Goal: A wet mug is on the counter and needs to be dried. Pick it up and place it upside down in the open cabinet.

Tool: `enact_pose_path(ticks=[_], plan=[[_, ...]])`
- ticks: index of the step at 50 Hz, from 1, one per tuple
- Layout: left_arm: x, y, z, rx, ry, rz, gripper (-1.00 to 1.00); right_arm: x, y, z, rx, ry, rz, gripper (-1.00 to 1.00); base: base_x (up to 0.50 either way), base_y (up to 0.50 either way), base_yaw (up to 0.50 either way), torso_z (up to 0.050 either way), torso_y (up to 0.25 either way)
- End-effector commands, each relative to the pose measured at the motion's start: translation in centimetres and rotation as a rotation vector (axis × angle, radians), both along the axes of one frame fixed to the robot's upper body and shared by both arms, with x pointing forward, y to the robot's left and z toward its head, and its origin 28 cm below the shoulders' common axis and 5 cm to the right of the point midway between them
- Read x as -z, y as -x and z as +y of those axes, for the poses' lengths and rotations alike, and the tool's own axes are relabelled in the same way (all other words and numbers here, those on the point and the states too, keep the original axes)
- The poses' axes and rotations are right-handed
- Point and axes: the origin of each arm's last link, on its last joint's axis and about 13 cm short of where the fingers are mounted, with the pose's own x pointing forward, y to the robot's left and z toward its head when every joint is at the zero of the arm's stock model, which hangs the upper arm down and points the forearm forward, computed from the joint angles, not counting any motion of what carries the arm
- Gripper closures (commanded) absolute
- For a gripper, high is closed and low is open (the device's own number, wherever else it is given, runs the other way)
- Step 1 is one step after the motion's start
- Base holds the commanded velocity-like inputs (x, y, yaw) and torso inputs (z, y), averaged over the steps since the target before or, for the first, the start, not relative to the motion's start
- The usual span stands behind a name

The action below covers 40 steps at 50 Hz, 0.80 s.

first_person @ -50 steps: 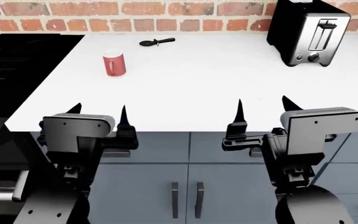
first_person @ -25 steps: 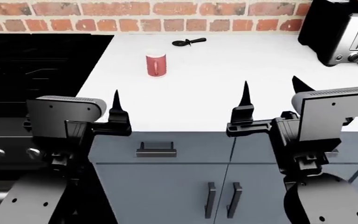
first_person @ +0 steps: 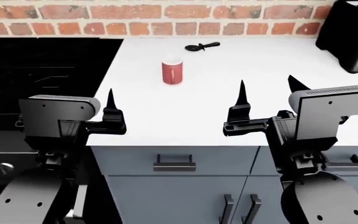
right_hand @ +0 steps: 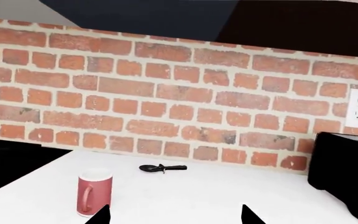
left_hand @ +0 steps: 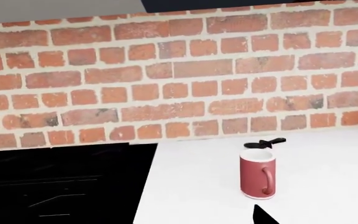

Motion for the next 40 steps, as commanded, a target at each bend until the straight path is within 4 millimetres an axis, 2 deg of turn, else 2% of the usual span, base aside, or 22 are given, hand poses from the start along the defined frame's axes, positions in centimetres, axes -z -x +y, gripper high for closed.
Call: enact_pose_path(ticks=[1, 40], plan=[[0.0, 0.0, 0.1, 0.001, 0.003, -0.003, -1.0, -0.1, 0.0, 0.2, -0.005, 0.002, -0.001, -1.0, 0.28, -0.07, 0.0, 0.0, 0.0], [-1.0, 0.1, 0.4, -0.001, 0.001, -0.026, -1.0, -1.7, 0.5, 0.3, -0.013, 0.025, -0.018, -1.0, 0.29, -0.01, 0.0, 0.0, 0.0]])
